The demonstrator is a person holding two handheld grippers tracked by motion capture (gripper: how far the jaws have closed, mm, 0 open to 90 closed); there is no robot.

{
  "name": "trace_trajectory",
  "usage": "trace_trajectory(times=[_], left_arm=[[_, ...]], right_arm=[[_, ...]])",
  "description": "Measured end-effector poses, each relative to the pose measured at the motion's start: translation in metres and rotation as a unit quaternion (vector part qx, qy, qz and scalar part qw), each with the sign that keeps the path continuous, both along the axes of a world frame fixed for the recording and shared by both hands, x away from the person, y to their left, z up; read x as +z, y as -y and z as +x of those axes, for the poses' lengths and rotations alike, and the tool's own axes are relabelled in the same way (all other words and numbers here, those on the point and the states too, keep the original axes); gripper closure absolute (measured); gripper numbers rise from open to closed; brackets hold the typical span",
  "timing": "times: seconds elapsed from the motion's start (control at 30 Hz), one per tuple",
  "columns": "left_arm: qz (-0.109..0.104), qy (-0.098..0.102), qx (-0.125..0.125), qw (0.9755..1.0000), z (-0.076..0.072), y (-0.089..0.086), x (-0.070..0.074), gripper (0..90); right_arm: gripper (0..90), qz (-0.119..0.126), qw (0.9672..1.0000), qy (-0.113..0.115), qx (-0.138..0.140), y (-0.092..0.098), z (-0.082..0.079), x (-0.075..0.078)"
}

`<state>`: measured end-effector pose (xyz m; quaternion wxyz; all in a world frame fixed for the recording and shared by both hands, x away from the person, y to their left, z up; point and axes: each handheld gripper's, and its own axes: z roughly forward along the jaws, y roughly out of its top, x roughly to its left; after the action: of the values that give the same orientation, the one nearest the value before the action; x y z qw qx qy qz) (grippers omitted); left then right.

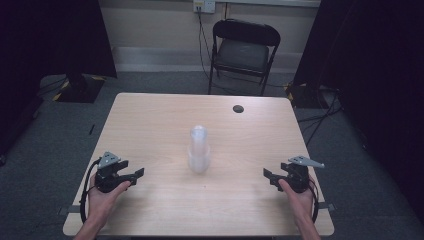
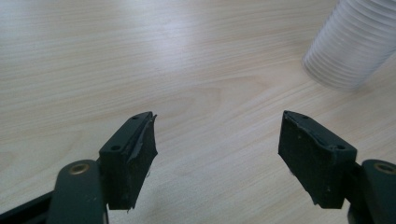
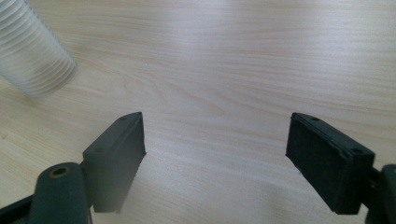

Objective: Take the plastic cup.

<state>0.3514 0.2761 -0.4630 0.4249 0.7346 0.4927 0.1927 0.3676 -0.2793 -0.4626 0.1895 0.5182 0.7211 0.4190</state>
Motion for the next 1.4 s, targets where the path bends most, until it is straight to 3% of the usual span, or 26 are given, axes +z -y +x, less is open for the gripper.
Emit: trace_trajectory(times=[0.5,0.73,0.8,0.97,1.2,1.4], left_arm=[[0.000,-0.003,-0.010,0.9999,-0.003,0.002,0.001,27.3],[-0.004,-0.004,-0.014,0.9999,-0.003,0.004,0.000,27.1],[0.003,-0.007,-0.016,0.9998,-0.002,0.006,-0.001,24.8],[0.006,-0.012,-0.021,0.9997,0.000,0.008,-0.002,24.2],[0.011,-0.007,-0.023,0.9996,-0.003,0.009,-0.001,24.2],[0.009,-0.008,-0.022,0.9997,-0.002,0.011,-0.002,24.2]], right_arm=[[19.8,0.012,0.9995,0.002,0.029,-0.013,-0.001,0.004],[19.3,0.015,0.9985,0.013,0.051,-0.028,-0.003,0.011],[18.1,0.014,0.9981,0.013,0.058,-0.033,-0.002,0.013],[17.1,0.020,0.9963,0.029,0.078,-0.045,0.002,0.022],[15.5,0.018,0.9927,0.030,0.116,-0.068,0.004,0.029],[15.5,0.026,0.9909,0.038,0.127,-0.077,0.007,0.034]])
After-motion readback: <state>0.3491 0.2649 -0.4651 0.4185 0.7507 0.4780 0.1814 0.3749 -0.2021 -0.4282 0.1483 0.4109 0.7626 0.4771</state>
